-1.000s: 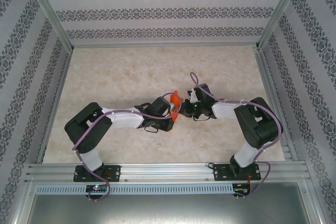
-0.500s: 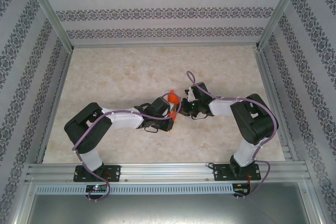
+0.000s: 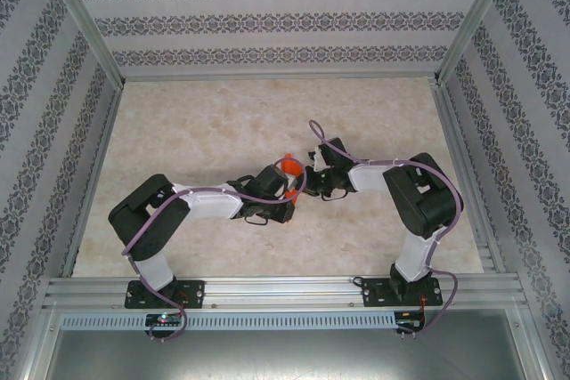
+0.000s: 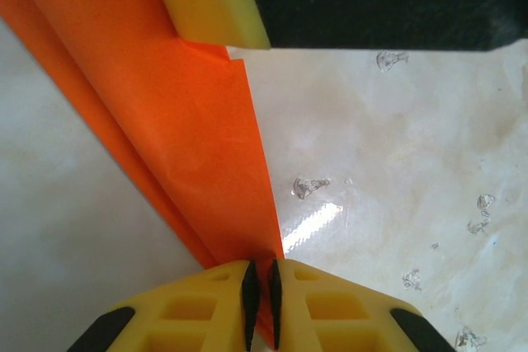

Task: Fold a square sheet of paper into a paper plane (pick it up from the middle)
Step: Fold the wing for the fifth time at the center of the table.

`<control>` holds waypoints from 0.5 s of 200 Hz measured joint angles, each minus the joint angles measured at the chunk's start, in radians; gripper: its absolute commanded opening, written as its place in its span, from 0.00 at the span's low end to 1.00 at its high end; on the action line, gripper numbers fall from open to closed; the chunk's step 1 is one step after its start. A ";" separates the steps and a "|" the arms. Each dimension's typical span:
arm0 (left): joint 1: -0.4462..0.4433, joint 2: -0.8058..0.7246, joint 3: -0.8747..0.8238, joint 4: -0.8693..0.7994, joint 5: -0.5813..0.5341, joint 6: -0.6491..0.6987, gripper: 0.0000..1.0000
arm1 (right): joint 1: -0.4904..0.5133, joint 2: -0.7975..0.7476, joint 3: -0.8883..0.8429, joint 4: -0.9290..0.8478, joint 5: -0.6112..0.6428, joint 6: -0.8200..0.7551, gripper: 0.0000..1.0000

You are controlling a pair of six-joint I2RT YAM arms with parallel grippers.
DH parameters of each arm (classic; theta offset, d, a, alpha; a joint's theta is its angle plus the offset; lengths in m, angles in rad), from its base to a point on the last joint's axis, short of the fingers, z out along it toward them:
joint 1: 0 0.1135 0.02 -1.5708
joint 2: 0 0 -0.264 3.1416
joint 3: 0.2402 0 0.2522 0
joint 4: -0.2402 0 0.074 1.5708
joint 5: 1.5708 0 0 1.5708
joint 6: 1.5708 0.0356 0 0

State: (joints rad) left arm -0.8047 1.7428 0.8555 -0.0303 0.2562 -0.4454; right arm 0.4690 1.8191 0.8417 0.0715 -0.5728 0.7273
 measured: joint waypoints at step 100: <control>0.002 -0.073 -0.025 -0.043 0.001 -0.027 0.28 | 0.014 0.013 0.046 -0.068 0.046 -0.054 0.00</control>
State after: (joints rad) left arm -0.8028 1.6695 0.8307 -0.0734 0.2569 -0.4721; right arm 0.4828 1.8324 0.8875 0.0032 -0.5270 0.6731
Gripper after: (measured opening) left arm 0.267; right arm 0.042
